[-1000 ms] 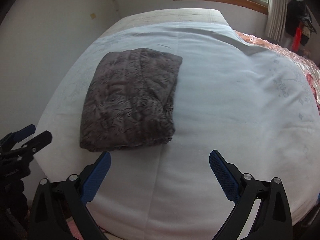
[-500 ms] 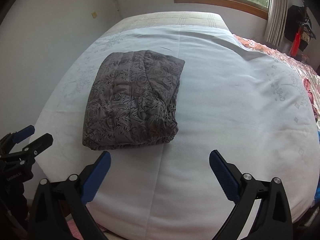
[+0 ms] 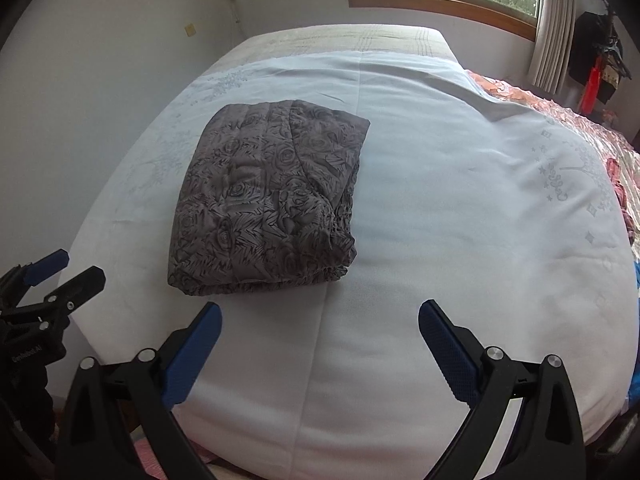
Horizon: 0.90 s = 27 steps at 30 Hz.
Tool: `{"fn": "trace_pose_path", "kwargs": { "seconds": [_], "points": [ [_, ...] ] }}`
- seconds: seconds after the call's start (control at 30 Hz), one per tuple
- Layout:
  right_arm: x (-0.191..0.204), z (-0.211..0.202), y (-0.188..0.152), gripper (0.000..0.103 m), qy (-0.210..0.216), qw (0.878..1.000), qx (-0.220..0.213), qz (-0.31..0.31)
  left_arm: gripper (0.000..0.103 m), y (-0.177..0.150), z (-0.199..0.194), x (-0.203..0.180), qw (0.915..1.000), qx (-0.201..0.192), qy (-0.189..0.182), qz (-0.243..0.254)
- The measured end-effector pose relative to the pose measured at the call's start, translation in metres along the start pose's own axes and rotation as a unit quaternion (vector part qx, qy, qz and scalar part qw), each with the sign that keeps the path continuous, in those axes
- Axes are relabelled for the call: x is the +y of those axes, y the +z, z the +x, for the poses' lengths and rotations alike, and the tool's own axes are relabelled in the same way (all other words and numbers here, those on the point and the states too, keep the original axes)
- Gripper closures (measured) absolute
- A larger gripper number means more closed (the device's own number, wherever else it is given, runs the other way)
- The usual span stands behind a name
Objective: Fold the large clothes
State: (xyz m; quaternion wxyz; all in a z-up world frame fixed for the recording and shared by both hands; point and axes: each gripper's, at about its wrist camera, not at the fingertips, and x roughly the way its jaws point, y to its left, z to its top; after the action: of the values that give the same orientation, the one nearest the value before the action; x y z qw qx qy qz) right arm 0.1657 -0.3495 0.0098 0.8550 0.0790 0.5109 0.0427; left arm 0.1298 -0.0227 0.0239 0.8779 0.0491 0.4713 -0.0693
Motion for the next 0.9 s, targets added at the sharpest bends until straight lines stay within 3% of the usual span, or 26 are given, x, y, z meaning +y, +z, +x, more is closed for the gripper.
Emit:
{"fn": "trace_pose_path", "kwargs": {
  "seconds": [0.9],
  "points": [
    [0.0031,-0.0058,-0.0041,0.004,0.003,1.000,-0.005,-0.005,0.011,-0.0044,-0.0077,-0.0022,1.0000,-0.006,0.004,-0.001]
  ]
}}
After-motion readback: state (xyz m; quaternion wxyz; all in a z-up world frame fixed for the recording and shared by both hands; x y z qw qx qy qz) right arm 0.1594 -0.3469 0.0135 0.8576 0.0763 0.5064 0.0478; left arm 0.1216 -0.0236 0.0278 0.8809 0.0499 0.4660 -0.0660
